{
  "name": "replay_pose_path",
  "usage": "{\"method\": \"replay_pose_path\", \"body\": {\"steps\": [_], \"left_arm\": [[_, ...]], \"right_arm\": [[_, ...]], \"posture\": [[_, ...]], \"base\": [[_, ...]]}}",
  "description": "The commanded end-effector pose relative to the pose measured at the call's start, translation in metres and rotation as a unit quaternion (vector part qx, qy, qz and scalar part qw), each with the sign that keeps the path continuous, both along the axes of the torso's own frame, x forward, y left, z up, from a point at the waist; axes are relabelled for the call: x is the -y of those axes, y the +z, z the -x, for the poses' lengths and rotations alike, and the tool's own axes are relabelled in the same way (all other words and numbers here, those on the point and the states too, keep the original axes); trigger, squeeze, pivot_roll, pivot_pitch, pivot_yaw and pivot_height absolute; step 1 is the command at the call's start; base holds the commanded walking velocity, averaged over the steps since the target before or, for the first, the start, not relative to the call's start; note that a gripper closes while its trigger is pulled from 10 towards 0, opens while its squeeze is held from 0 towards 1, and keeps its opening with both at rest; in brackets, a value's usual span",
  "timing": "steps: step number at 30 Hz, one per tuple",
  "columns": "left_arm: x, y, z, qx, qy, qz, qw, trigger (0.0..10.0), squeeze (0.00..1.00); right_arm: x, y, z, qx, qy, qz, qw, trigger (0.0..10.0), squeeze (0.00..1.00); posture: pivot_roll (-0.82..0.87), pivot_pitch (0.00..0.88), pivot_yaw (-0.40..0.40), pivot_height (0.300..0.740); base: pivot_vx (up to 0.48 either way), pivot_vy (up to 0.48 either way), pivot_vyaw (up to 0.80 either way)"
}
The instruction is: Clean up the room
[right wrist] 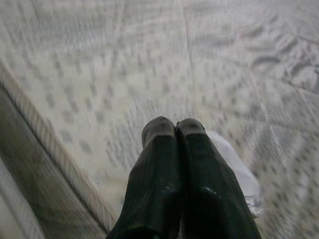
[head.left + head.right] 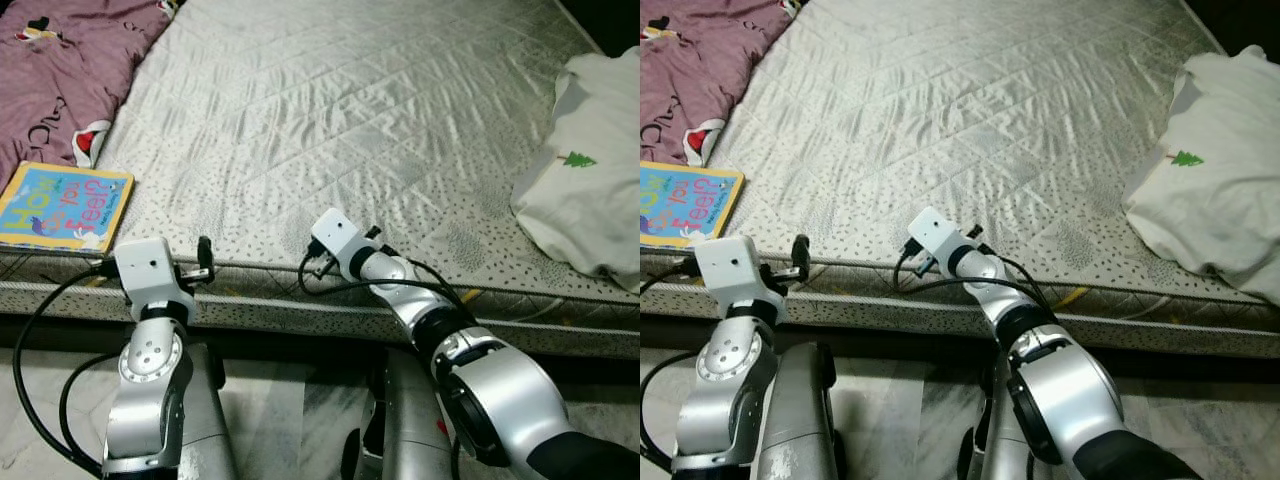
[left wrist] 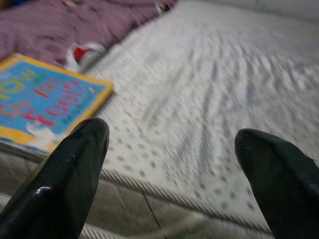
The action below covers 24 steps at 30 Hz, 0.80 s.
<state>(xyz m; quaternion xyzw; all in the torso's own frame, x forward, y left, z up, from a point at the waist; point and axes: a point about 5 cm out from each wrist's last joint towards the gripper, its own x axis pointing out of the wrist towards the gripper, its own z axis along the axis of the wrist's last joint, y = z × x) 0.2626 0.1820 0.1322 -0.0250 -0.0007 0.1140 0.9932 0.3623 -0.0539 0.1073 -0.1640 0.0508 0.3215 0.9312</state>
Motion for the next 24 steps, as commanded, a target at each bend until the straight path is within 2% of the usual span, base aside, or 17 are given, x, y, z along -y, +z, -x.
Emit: {"method": "replay_pose_path", "body": {"steps": [1,5,6,7,9,10,14,16,18,24], "left_arm": [[-0.005,0.008,0.001,0.021,0.021,0.003,1.000,10.0,0.00],[-0.008,0.010,-0.002,0.034,0.034,0.003,0.999,10.0,0.00],[-0.008,0.010,-0.003,0.033,0.034,0.003,0.999,10.0,0.00],[-0.009,0.009,-0.004,0.033,0.033,0.003,0.999,10.0,0.00],[-0.009,0.009,-0.006,0.032,0.031,0.002,0.999,10.0,0.00],[-0.010,0.008,-0.010,0.033,0.028,0.002,0.999,10.0,0.00],[-0.012,0.009,-0.015,0.037,0.028,-0.001,0.999,10.0,0.00],[-0.014,0.008,-0.016,0.037,0.030,-0.016,0.999,10.0,0.00],[-0.022,0.004,-0.015,0.028,0.056,-0.019,0.998,10.0,0.00],[-0.025,0.004,-0.015,0.027,0.049,-0.020,0.998,10.0,0.00]], "right_arm": [[0.006,0.009,-0.002,-0.002,-0.008,-0.078,0.997,0.0,0.00],[0.018,0.021,-0.003,-0.014,-0.029,-0.181,0.983,0.0,0.00],[0.019,0.022,-0.004,-0.018,-0.032,-0.193,0.981,0.0,0.00],[0.021,0.026,-0.003,-0.016,-0.033,-0.207,0.978,5.1,0.00],[0.022,0.028,-0.003,-0.013,-0.033,-0.217,0.976,5.1,0.00],[0.023,0.032,-0.003,-0.011,-0.032,-0.233,0.972,10.0,0.00],[0.028,0.037,0.001,-0.002,-0.042,-0.269,0.962,10.0,0.00],[0.032,0.039,0.005,0.001,-0.047,-0.284,0.958,10.0,0.00],[0.034,0.042,0.008,0.007,-0.053,-0.305,0.951,10.0,0.00],[0.038,0.047,0.008,0.009,-0.070,-0.314,0.947,10.0,0.00]], "posture": [[0.16,0.004,-0.103,0.517],[0.13,0.000,-0.082,0.517],[0.13,0.000,-0.082,0.517],[0.12,0.000,-0.078,0.517],[0.12,0.000,-0.076,0.517],[0.11,0.000,-0.071,0.517],[0.11,0.000,-0.063,0.517],[0.11,0.000,-0.061,0.517],[0.11,0.000,-0.052,0.517],[0.11,0.000,-0.042,0.542]], "base": [[0.000,0.000,0.00],[0.000,0.000,0.00],[0.000,0.000,0.00],[0.000,0.000,0.00],[0.000,0.000,0.00],[0.000,0.000,0.00],[0.000,0.000,0.00],[0.000,0.000,0.00],[0.000,0.000,0.00],[0.000,0.000,0.00]]}}
